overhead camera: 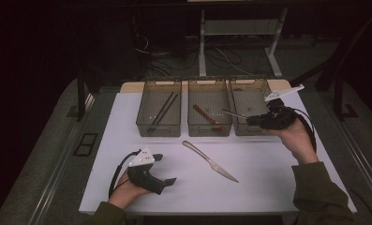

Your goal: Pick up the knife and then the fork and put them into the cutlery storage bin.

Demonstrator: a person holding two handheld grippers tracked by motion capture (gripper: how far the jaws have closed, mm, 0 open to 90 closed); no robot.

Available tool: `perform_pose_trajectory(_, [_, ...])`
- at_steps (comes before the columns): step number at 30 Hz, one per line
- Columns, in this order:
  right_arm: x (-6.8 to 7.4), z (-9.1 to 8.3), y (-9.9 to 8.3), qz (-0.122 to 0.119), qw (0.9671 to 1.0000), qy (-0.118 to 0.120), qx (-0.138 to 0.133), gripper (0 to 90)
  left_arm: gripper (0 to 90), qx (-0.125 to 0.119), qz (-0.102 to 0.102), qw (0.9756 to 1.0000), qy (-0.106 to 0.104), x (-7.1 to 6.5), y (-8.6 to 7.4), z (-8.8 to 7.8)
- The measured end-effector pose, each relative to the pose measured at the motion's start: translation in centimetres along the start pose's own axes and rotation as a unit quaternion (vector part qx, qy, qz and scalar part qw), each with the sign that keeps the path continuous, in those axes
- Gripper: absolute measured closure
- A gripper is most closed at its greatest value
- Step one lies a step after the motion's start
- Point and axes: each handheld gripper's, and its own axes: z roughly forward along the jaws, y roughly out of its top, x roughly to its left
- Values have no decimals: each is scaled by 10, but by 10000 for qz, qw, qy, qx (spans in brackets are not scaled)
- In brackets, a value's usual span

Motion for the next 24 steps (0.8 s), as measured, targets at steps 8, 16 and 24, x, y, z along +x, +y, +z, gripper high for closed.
perform_pose_trajectory(8, [-22,-2,3,148,9994,-304,-36,830,0,-7,-8,10000,9,0,0,0])
perform_pose_trajectory(16, [-46,-1,8,320,9974,-642,-48,830,0,10,-10,10000,5,-1,0,1])
perform_pose_trajectory(24, [-67,13,13,437,9952,-877,56,830,0,2,-9,10000,-17,-1,0,1])
